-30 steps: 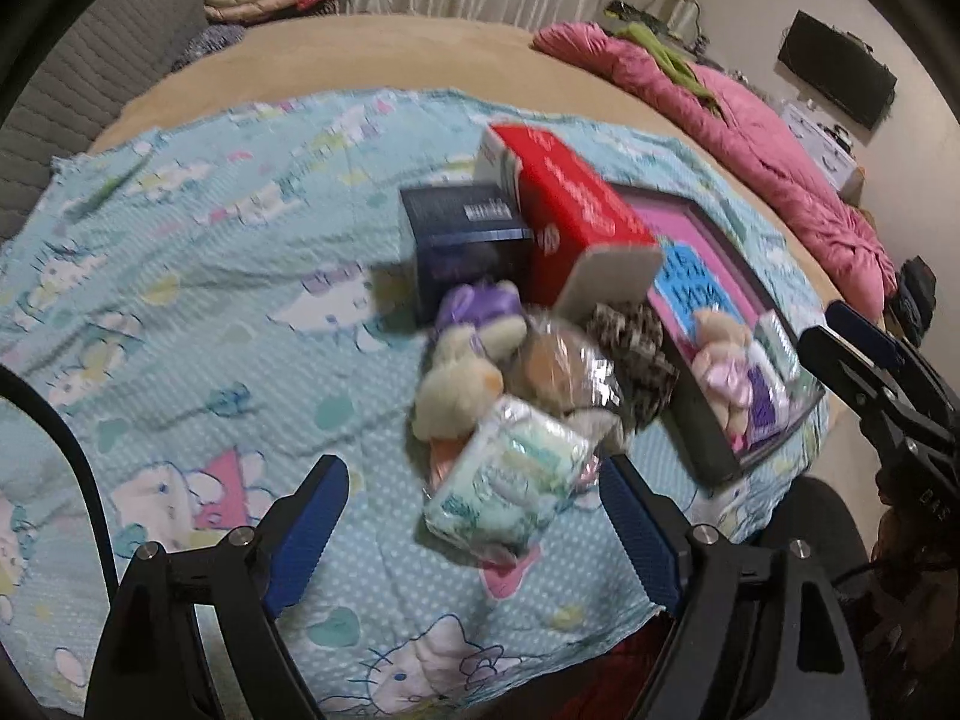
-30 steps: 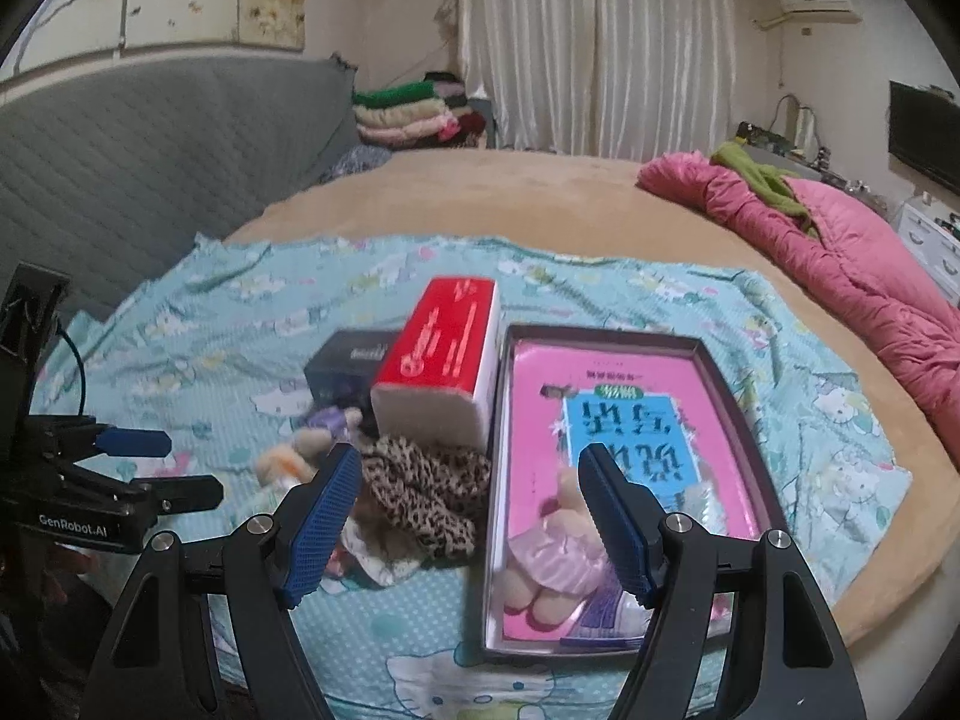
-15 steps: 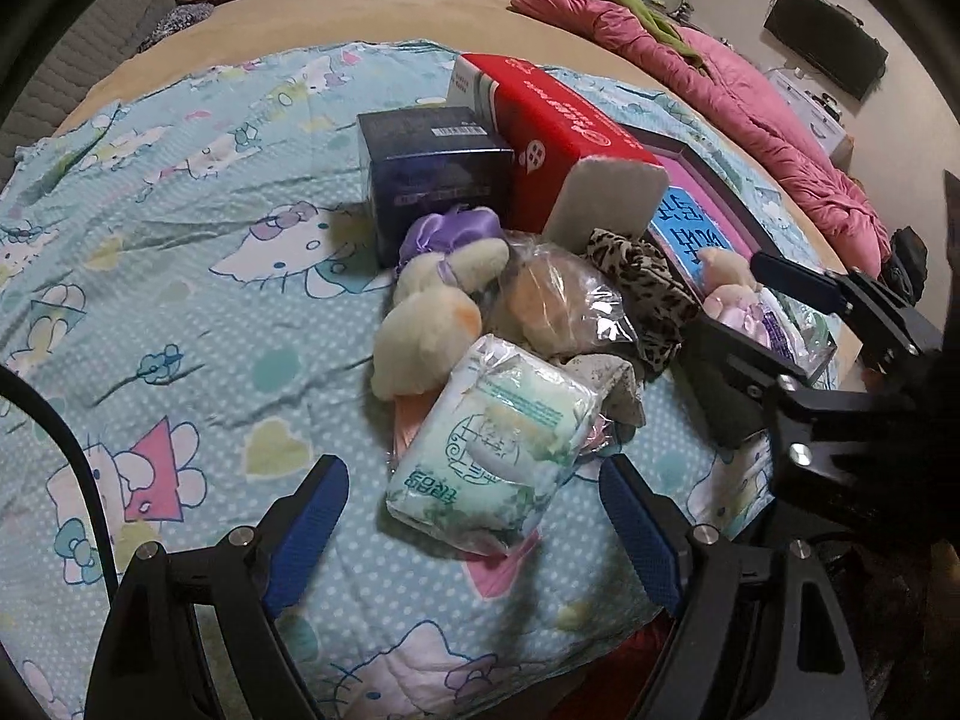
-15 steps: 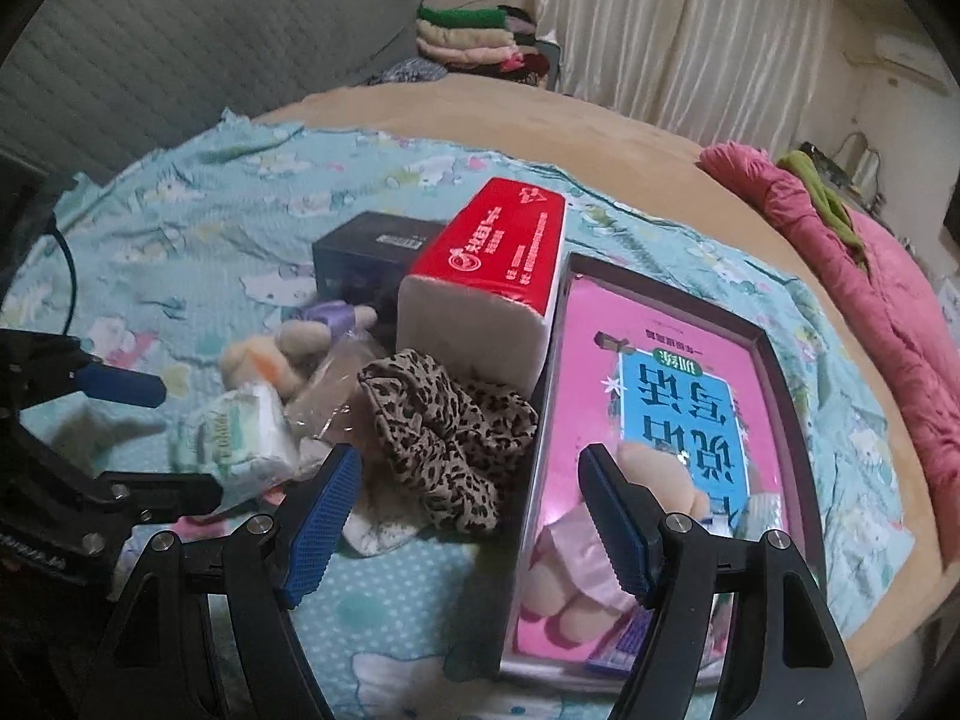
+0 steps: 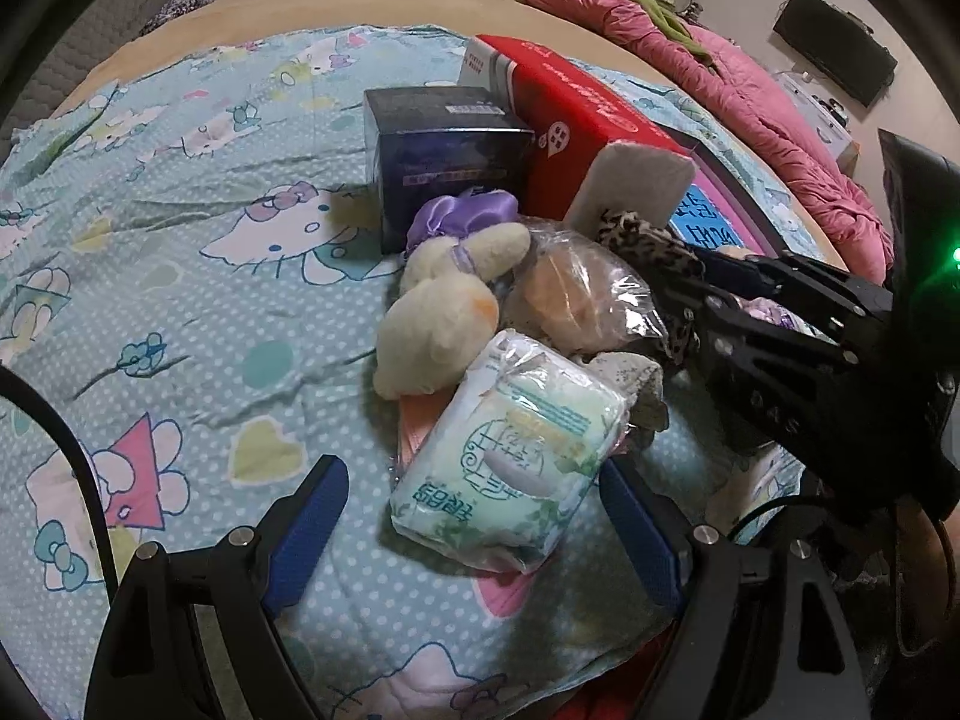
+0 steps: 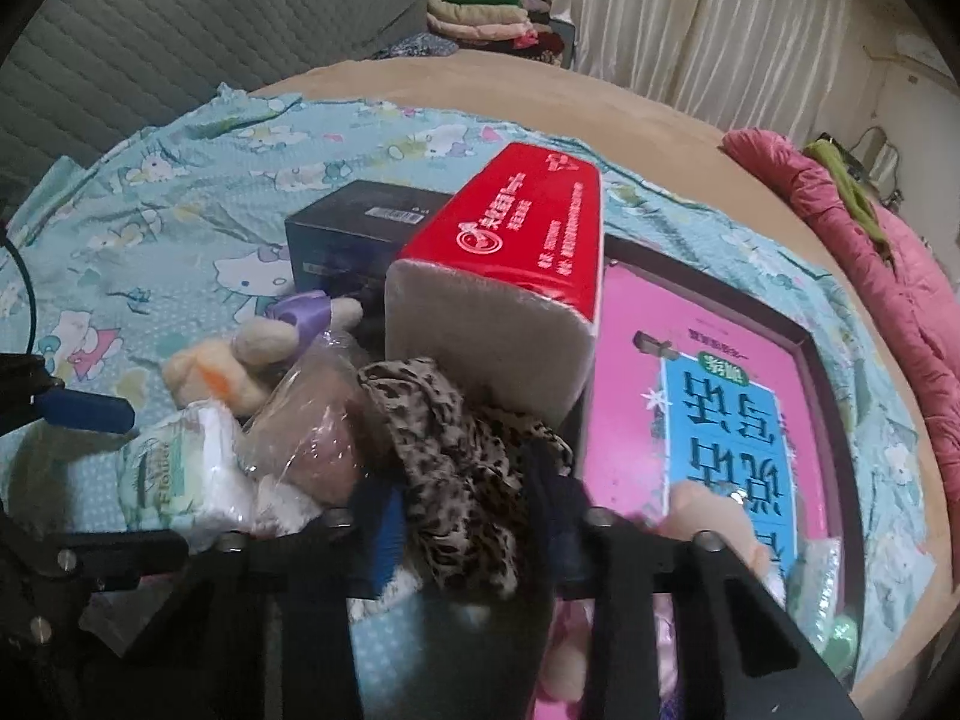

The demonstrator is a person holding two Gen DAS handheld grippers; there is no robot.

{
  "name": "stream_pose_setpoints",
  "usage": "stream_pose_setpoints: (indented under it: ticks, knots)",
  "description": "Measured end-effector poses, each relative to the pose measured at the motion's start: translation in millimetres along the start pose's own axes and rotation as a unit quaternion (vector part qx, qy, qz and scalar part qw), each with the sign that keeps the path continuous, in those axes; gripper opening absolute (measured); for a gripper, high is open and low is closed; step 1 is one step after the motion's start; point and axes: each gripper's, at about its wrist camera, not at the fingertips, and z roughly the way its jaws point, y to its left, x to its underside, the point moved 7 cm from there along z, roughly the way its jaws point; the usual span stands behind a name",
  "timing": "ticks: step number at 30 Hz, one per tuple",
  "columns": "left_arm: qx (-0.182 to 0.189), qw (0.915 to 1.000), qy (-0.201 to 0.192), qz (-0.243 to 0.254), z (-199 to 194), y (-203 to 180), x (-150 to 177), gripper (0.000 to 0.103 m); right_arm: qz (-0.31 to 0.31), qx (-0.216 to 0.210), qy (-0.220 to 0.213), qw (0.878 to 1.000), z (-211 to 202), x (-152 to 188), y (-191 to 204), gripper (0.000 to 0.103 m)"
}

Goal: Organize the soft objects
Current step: 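Grasp the white-green wrapped pad pack with the left tool while the right grasps the leopard scrunchie, then carry the pad pack and leopard scrunchie over the pink book box with both tools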

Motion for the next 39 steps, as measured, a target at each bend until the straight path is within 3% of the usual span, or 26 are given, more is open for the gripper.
stream_pose_setpoints:
  ticks: [2, 7, 11, 15, 29, 39]
  knots:
    - [0.001, 1.0, 0.003, -0.003, 3, 0, -1, 0.085, 0.008, -0.019, 0.002, 1.0, 2, 1, 1, 0.012]
    - [0.006, 1.0, 0.004, -0.007, 10, -1, -2, 0.085, 0.029, -0.044, -0.012, 0.999, -10, 1, -4, 0.009]
    - [0.037, 0.9989, 0.007, -0.027, 14, 0, -3, 0.071, 0.056, -0.061, -0.027, 0.996, -24, 1, -11, 0.009]
    - [0.038, 0.9987, -0.005, -0.034, 9, 2, -4, 0.06, 0.084, -0.075, -0.042, 0.993, -39, 4, -22, 0.009]
    - [0.031, 0.9976, -0.062, -0.007, -53, -29, -20, 0.057, 0.115, -0.11, -0.133, 0.978, -100, -10, -30, 0.009]
    - [0.032, 0.9954, -0.087, 0.025, -79, -70, -34, 0.057, 0.152, -0.089, -0.18, 0.968, -142, -9, -62, 0.009]
